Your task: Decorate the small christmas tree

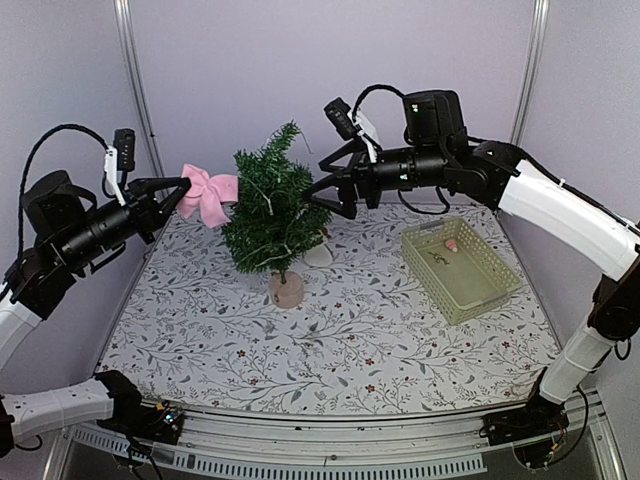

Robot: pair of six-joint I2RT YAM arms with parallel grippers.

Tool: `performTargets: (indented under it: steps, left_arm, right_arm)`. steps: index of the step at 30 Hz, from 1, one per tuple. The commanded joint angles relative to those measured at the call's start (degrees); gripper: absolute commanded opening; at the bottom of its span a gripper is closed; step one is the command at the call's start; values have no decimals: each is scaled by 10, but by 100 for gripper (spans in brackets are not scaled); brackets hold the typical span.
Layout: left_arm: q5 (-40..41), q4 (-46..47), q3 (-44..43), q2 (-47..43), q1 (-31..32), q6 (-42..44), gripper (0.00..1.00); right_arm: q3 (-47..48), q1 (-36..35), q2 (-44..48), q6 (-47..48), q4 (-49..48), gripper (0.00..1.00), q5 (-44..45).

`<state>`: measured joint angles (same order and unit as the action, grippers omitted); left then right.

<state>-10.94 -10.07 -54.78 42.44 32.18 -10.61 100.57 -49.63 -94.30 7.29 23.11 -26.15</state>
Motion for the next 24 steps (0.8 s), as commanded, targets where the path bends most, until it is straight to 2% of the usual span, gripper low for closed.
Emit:
performTargets:
  steps: [1, 6, 9, 12, 14, 21, 24]
  left_arm:
    - [-75, 12, 18, 11, -64, -21, 0]
    - [-182, 57, 13, 48, -94, -48, 0]
    - [-179, 87, 5, 68, -68, -65, 0]
    - [-117, 151, 16, 73, -13, -84, 0]
    - [-36, 165, 13, 89, 59, -73, 0]
    - [176, 301, 34, 138, 209, -72, 0]
    - [245, 312, 25, 169, 256, -42, 0]
  right_arm:
    - [-24, 22, 23, -42, -32, 99, 7]
    - [-46, 49, 30, -70, -40, 99, -22]
    - [-91, 71, 38, -120, -85, 98, -101]
    - [-149, 74, 53, -159, -153, 95, -176]
    - [-164, 74, 59, -171, -183, 94, -209]
    - [-149, 73, 39, -203, -193, 95, -251]
    - [-148, 72, 37, -207, -200, 96, -266]
